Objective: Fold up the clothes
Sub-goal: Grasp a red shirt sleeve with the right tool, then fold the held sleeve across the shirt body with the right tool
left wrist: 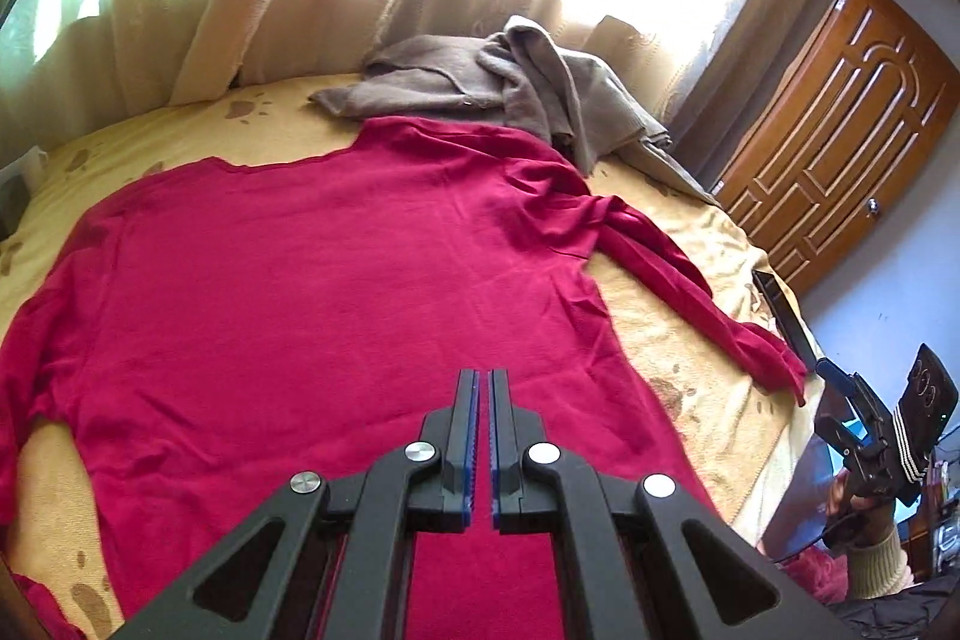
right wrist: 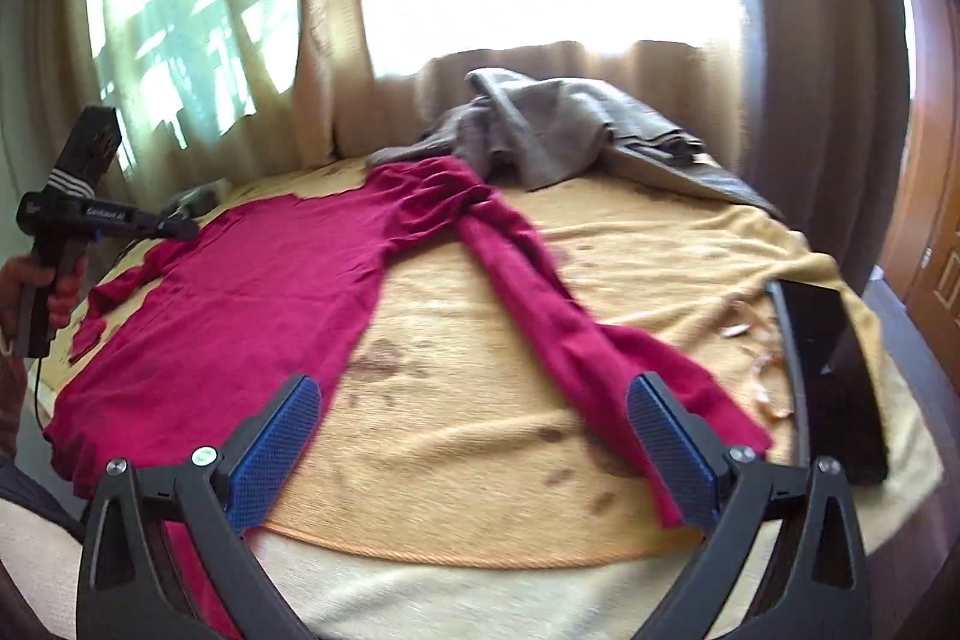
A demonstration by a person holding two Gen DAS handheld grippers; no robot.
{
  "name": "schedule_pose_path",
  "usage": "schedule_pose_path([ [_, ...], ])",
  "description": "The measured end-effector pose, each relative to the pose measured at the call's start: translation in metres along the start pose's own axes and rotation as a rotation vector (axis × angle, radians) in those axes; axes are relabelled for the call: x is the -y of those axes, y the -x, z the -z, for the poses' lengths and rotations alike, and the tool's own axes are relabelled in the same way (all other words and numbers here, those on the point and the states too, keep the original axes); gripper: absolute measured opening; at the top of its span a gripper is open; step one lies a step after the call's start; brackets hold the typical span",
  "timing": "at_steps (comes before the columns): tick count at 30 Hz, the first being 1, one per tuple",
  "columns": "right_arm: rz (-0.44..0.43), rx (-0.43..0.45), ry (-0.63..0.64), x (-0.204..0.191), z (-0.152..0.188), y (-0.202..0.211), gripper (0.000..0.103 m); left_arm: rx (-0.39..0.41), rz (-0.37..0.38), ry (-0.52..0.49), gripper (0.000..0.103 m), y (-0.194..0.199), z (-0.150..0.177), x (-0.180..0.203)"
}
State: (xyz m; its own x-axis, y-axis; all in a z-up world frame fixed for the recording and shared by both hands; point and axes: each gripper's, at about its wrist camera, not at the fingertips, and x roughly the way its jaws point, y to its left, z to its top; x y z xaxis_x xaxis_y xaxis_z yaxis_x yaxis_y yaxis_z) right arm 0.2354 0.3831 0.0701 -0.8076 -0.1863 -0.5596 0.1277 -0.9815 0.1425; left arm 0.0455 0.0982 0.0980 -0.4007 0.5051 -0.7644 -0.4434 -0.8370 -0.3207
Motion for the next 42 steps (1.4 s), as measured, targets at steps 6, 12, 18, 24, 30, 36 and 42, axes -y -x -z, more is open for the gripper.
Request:
schedule_pose_path([
  [6,0.168,0.032,0.073,0.041,0.010,0.018,0.103,-0.026,0.043,-0.015,0.002,-0.031,-0.016,0.034],
  [12,0.175,-0.129,0.300,0.028,0.015,-0.022,0.064,-0.037,0.052,0.010,0.002,-0.051,-0.030,0.045],
  [18,0.250,-0.197,0.265,0.046,0.017,-0.037,0.026,-0.054,0.033,0.063,0.002,-0.068,-0.038,0.035],
  [24,0.428,-0.096,0.350,0.046,-0.012,-0.019,0.011,-0.053,0.015,0.109,0.002,-0.099,-0.071,0.016],
  [30,0.841,0.149,0.591,0.041,-0.049,-0.013,0.011,-0.042,-0.004,0.138,0.002,-0.136,-0.104,0.000],
  [36,0.979,0.093,0.603,0.079,-0.060,-0.052,0.057,-0.102,-0.020,0.194,0.002,-0.178,-0.107,-0.017],
  [42,0.907,0.049,0.327,0.125,-0.049,-0.021,0.079,-0.113,-0.006,0.206,0.002,-0.191,-0.102,-0.029],
])
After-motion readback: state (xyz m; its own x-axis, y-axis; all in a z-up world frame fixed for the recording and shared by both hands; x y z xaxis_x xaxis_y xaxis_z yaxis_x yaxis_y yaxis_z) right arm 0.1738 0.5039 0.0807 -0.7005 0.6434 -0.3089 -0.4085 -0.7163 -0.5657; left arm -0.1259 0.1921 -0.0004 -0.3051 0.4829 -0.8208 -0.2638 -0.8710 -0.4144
